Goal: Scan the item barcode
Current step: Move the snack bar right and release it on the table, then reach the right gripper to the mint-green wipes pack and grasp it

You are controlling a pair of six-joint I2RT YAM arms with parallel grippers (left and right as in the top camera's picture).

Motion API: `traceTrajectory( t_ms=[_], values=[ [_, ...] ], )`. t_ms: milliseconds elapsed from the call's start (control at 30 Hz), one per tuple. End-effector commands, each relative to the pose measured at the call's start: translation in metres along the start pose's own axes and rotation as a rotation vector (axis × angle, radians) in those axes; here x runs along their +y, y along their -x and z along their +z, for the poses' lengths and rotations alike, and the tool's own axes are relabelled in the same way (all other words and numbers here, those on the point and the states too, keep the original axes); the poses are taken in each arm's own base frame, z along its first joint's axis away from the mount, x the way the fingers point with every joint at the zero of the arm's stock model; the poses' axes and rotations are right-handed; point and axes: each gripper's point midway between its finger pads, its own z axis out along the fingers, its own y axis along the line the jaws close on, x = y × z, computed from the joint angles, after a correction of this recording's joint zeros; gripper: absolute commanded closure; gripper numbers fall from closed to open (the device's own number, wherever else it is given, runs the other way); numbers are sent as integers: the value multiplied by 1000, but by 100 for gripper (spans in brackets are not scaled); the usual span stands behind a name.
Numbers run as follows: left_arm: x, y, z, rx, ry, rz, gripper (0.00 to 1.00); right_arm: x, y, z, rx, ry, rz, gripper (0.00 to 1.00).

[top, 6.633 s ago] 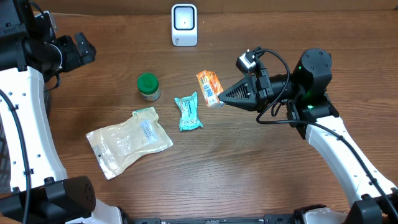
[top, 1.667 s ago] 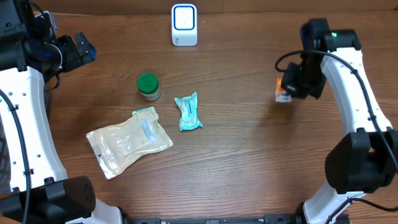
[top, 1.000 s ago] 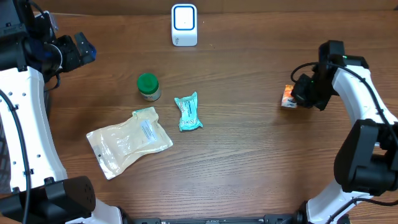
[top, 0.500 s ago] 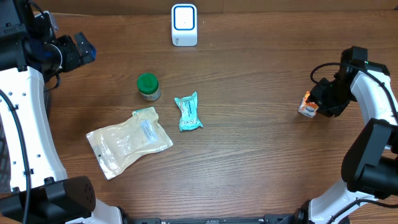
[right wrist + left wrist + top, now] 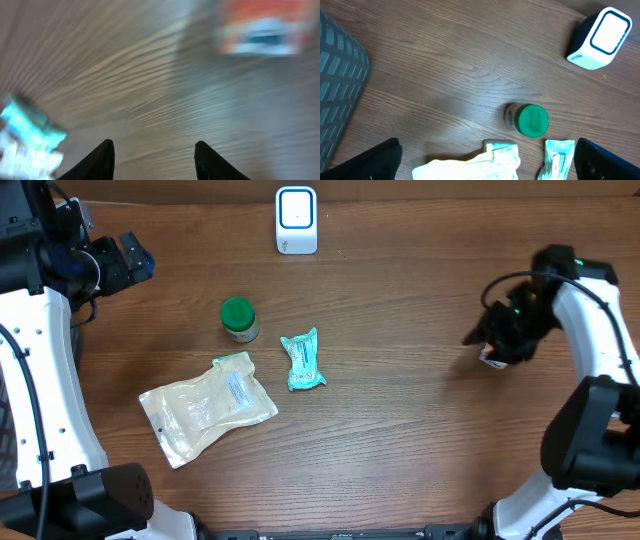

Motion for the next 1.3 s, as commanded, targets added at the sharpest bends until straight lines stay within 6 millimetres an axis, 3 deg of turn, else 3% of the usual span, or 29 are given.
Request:
traceTrajectory(
  t_ms=[0,367,467,633,733,867,1100,1267],
  values=[
    [-3,1,-2,-6,-11,-11,0,53,-23,-6,12,84,-188,52],
    [-3,1,-2,-6,-11,-11,1,169,-89,75,-3,129,-445,54],
    [-3,1,-2,-6,-11,-11,0,201,-103,90,-58,164,-508,66],
    [-3,1,-2,-6,-11,-11,0,233,-108,106,-201,138,-506,91],
    [-3,1,-2,-6,-11,-11,0,251,-113,113,-248,162,-515,96],
    [-3,1,-2,-6,-11,-11,1,261,-116,132,-249,170,-517,96],
    [-3,1,-2,-6,-11,-11,0,241,-107,184,-202,86,-455,96],
    [-3,1,-2,-6,-11,-11,0,223,-117,221,-91,46,-440,96]
  ],
)
